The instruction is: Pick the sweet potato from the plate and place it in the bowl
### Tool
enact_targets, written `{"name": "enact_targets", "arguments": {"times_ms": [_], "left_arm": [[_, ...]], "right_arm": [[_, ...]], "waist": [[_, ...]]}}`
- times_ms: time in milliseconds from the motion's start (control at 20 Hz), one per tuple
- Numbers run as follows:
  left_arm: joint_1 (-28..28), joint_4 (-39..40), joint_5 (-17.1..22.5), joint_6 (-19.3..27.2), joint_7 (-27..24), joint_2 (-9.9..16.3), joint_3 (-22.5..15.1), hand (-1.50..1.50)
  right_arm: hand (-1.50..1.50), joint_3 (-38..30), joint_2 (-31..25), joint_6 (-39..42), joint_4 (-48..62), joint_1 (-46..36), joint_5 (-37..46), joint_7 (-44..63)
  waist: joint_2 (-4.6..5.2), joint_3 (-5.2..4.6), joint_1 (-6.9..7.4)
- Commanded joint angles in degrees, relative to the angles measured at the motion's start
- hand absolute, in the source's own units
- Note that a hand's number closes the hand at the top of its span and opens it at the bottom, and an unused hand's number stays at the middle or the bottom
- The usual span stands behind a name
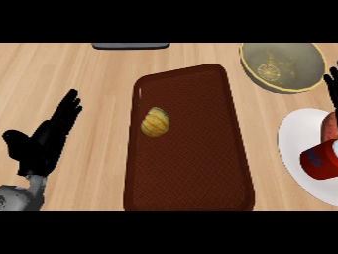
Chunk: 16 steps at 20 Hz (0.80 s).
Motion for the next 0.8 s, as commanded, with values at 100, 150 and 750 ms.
{"name": "enact_targets", "arguments": {"times_ms": [100, 150, 750], "left_arm": [[-0.90, 0.05, 1.64, -1.70, -0.33, -4.21, -0.87, 0.00], [-0.91, -1.77, 1.49, -1.70, 0.03, -4.55, -1.84, 0.00], [0.17, -1.04, 4.63, -6.08, -1.32, -10.30, -3.69, 0.00]], "right_arm": [[1.50, -4.78, -2.79, -6.23, 1.43, 7.79, 5.24, -2.15], [1.50, -6.07, -5.34, -9.44, 0.49, 7.92, 7.64, -0.29], [-1.50, 0.85, -4.05, -31.87, -4.05, 19.73, 30.37, 9.21]], "waist": [[-1.28, -0.89, -1.43], [-1.49, -0.95, -1.85], [-1.28, -1.03, -0.07]]}}
